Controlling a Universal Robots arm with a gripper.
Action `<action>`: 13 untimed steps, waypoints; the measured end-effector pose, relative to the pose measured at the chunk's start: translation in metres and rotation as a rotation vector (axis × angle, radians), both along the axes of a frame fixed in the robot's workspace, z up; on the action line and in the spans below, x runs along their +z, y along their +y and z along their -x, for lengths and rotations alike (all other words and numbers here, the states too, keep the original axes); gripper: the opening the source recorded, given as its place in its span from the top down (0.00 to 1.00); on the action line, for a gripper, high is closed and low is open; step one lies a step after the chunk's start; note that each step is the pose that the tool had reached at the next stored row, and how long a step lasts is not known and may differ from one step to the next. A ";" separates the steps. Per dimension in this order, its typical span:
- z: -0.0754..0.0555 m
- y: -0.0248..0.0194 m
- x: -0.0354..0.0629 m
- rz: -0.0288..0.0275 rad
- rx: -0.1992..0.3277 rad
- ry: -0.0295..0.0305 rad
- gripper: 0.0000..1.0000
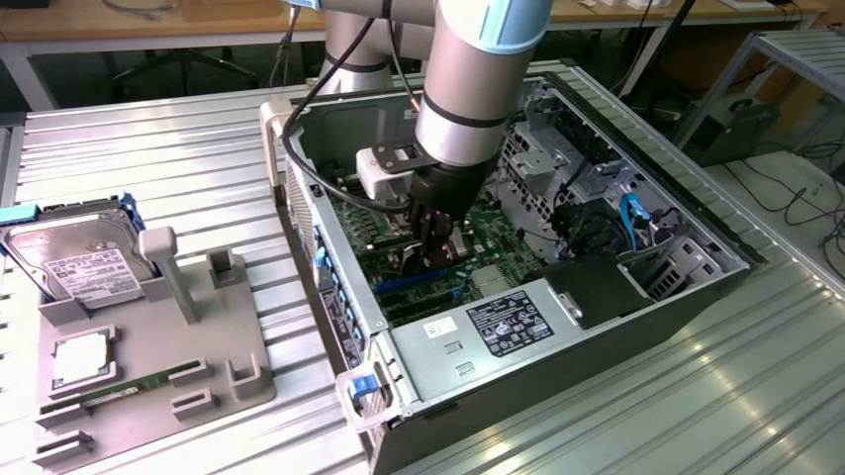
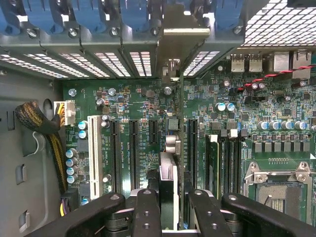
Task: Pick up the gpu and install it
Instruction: 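Insert the gpu into the slot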
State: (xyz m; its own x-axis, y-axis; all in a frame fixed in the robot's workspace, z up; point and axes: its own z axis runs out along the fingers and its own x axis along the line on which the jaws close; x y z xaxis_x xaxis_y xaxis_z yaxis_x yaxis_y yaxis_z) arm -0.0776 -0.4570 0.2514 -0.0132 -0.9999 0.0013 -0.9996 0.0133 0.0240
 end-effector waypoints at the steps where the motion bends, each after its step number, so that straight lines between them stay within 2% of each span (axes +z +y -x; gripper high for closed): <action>1: 0.000 0.0000 0.0001 0.0000 0.000 0.0000 0.72; 13: 0.000 0.0000 0.0016 0.0000 0.000 0.0000 0.72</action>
